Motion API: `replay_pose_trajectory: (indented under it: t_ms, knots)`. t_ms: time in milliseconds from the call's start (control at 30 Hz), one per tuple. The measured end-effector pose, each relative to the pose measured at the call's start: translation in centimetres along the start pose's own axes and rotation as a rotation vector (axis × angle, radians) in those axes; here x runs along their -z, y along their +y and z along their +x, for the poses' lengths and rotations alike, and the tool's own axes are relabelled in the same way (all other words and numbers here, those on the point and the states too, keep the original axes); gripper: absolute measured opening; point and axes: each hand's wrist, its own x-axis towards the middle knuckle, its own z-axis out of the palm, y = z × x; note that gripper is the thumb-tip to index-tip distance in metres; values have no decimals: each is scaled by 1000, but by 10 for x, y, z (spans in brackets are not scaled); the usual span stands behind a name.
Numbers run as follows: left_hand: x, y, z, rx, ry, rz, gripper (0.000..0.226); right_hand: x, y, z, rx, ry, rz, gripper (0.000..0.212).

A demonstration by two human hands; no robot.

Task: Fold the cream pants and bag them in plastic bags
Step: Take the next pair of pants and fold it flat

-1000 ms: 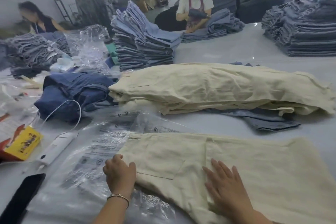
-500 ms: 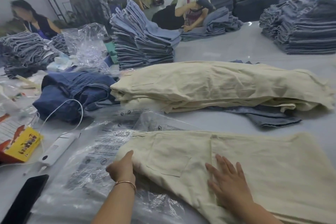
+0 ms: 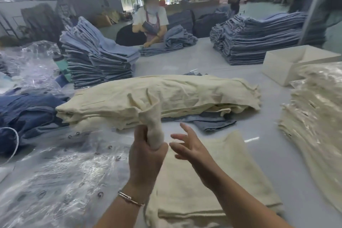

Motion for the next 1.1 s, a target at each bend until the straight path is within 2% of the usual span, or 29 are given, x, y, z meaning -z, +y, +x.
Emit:
replay_pose_trajectory:
  t_ms: [33, 100, 167, 200, 267, 333, 400, 467, 567, 633, 700, 767, 800, 867, 900, 1033, 1100]
  knots:
    - [-19, 17, -9, -89, -120, 0, 35, 7, -7, -4, 51, 80, 41, 75]
    - [-52, 38, -27, -238, -403, -82, 33, 33, -13, -11, 91, 363, 83, 50]
    - [-74, 39, -36, -337, -591, -124, 33, 77, -3, -16, 4, 663, 40, 29]
    - [-82, 33, -37, -383, -595, -89, 32, 103, 8, -20, -65, 766, 33, 20]
    - [-98, 8, -33, -427, -505, 84, 33, 148, 35, -31, -229, 850, 35, 11]
    - [-111, -26, -36, -333, -548, 430, 43, 173, 64, -44, -403, 857, -75, 19]
    - [-120, -63, -50, -197, -731, 755, 54, 183, 84, -52, -489, 875, -210, 37]
    - [-126, -89, -65, -163, -813, 864, 61, 185, 89, -53, -475, 890, -353, 55]
    - [-128, -98, -69, -160, -790, 874, 64, 187, 80, -52, -353, 942, -642, 77]
    - [-129, -95, -65, -163, -718, 843, 65, 190, 78, -51, -243, 866, -1123, 82]
    - [-128, -91, -68, -177, -627, 812, 66, 190, 77, -45, -143, 661, -1452, 80]
    - [-126, -93, -78, -157, -619, 822, 68, 185, 81, -35, -60, 387, -1488, 71]
    - [-126, -94, -82, -137, -631, 829, 70, 182, 88, -32, -77, 235, -1484, 66]
    - [-128, -95, -85, -130, -655, 852, 71, 181, 104, -28, -221, -10, -1523, 63]
    - [-128, -94, -84, -133, -676, 868, 70, 183, 109, -28, -301, -78, -1547, 64]
    - [-119, -95, -79, -124, -795, 854, 64, 183, 110, -27, -384, -76, -1591, 63]
    - [-106, -92, -81, -196, -772, 864, 58, 173, 108, -25, -397, -19, -1610, 60]
